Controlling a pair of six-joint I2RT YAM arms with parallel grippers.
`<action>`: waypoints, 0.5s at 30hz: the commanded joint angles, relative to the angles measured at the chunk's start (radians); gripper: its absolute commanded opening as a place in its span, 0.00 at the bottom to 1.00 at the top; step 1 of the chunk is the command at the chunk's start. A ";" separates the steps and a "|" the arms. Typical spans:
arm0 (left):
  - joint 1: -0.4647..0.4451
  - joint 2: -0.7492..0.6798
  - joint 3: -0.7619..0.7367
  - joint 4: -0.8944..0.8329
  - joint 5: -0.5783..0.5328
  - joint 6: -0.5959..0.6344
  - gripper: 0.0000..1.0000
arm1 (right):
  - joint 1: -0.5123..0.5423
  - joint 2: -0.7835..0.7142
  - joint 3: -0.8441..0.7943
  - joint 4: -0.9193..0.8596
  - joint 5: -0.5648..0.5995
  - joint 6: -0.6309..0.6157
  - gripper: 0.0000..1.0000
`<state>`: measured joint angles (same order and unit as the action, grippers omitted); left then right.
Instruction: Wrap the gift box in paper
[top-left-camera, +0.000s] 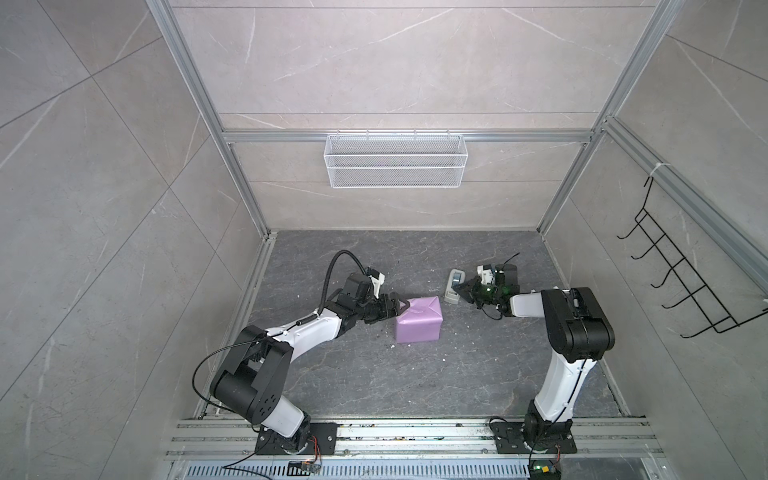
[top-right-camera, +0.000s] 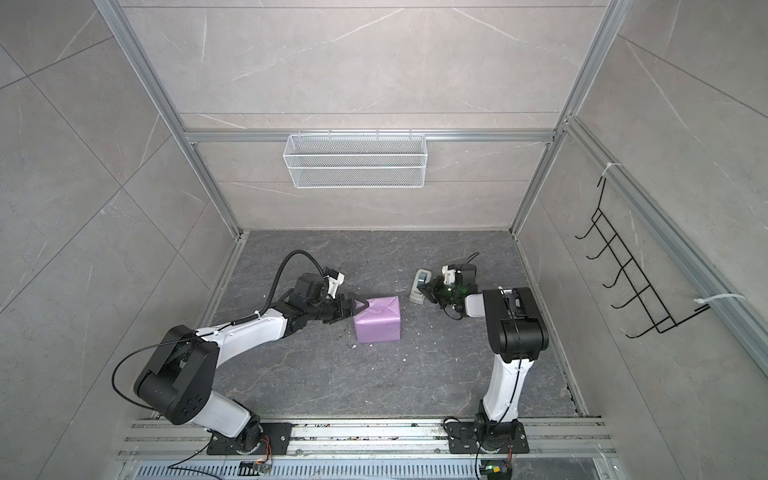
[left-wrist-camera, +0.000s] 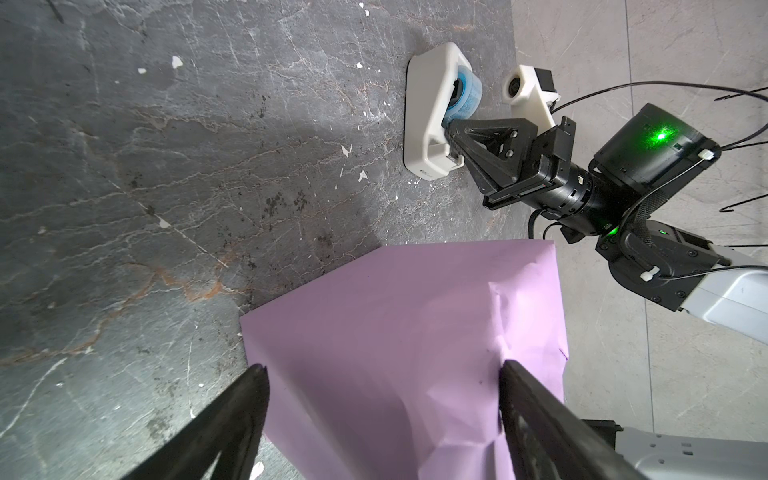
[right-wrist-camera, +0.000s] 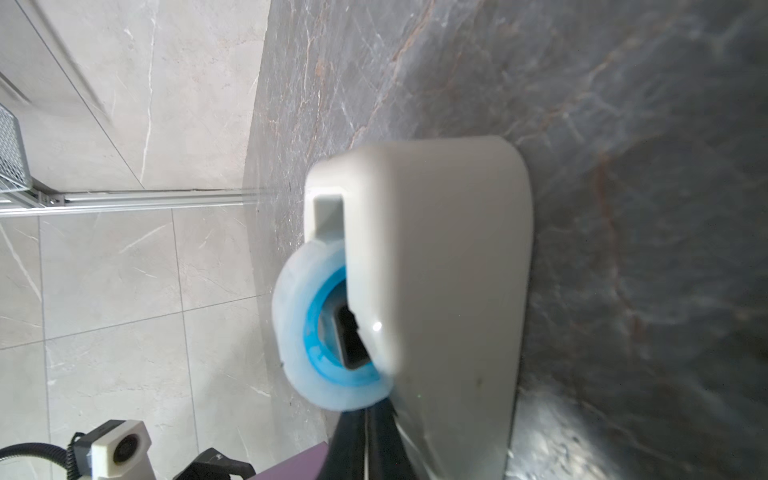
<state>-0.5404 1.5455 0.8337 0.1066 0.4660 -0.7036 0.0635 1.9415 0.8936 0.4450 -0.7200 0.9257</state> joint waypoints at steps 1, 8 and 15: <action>-0.003 0.013 -0.012 -0.065 -0.006 0.031 0.87 | 0.014 0.033 -0.020 -0.009 0.014 0.039 0.04; -0.003 0.008 -0.013 -0.069 -0.007 0.031 0.87 | 0.005 0.006 -0.033 0.079 -0.002 0.124 0.00; -0.003 0.004 -0.013 -0.075 -0.010 0.036 0.87 | 0.001 -0.019 -0.051 0.200 -0.018 0.224 0.00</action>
<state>-0.5404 1.5455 0.8337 0.1062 0.4656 -0.7033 0.0593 1.9415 0.8543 0.5529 -0.7330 1.0798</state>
